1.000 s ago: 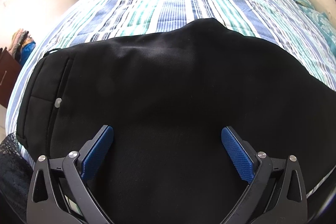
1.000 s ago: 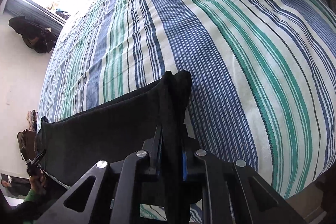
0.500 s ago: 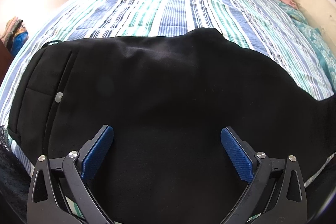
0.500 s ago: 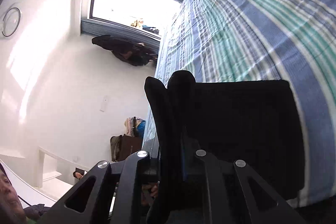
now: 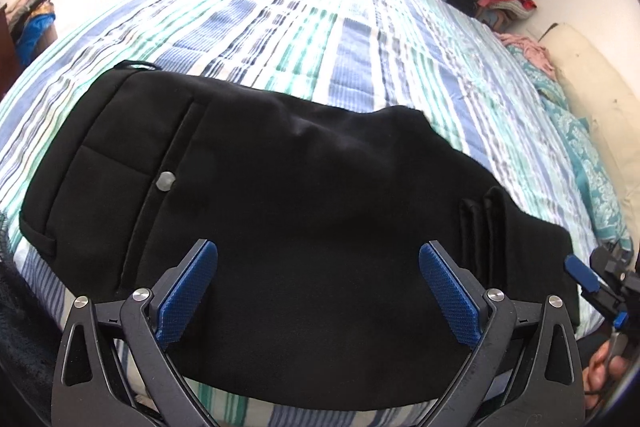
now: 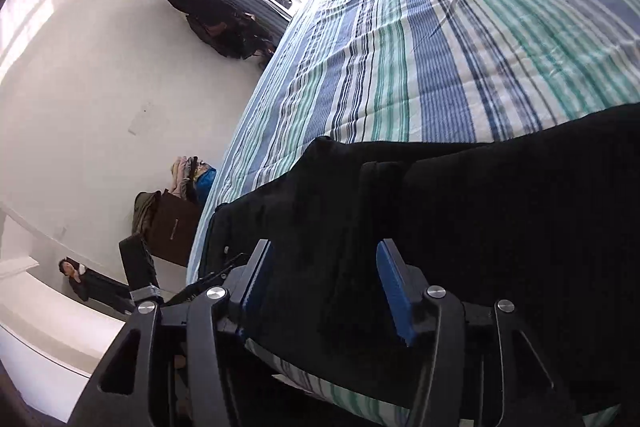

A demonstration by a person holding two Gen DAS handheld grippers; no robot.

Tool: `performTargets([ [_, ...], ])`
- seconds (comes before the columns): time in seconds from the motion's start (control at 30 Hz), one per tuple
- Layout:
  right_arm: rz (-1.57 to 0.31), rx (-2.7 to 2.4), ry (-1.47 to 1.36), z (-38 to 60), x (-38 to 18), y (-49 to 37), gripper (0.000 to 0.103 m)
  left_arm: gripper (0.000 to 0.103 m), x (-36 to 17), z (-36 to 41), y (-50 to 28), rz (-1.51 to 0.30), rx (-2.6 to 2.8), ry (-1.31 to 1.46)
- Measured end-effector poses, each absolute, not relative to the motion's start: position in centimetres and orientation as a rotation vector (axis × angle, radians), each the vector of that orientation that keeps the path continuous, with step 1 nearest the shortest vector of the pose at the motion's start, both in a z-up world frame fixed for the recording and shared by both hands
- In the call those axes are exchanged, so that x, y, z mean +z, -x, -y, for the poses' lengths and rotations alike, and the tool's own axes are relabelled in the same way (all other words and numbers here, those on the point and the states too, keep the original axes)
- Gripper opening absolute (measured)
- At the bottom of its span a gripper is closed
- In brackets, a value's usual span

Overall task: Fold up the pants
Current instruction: 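Grasp the hem end with the right tool while the left tool grips the folded edge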

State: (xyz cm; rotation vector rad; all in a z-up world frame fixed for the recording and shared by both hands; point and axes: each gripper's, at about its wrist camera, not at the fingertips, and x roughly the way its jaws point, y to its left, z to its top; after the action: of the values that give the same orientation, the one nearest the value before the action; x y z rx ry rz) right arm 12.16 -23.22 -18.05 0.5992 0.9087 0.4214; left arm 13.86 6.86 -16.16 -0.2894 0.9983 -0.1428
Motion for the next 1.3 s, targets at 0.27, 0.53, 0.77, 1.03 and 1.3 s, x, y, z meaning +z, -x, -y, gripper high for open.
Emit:
performTargets([
  [0.27, -0.757, 0.100, -0.450, 33.5, -15.9, -2.0, 0.083, 0.068, -14.0, 4.7, -11.8, -0.989, -0.547, 0.082],
  [0.53, -0.729, 0.146, -0.384, 32.3, -15.6, -2.5, 0.083, 0.040, -16.2, 8.6, -12.8, -1.068, -0.516, -0.023],
  [0.77, -0.686, 0.126, -0.386, 32.4, -15.2, -2.8, 0.083, 0.005, -16.7, 8.2, -12.8, -1.116, -0.489, 0.032],
  [1.03, -0.674, 0.079, -0.400, 33.6, -15.1, -2.5, 0.083, 0.003, -16.7, 5.1, -11.0, -1.091, -0.430, -0.039],
  [1.3, -1.050, 0.213, -0.398, 29.7, -22.3, -7.1, 0.088, 0.052, -15.8, 4.0, -11.3, -1.082, -0.369, 0.007],
])
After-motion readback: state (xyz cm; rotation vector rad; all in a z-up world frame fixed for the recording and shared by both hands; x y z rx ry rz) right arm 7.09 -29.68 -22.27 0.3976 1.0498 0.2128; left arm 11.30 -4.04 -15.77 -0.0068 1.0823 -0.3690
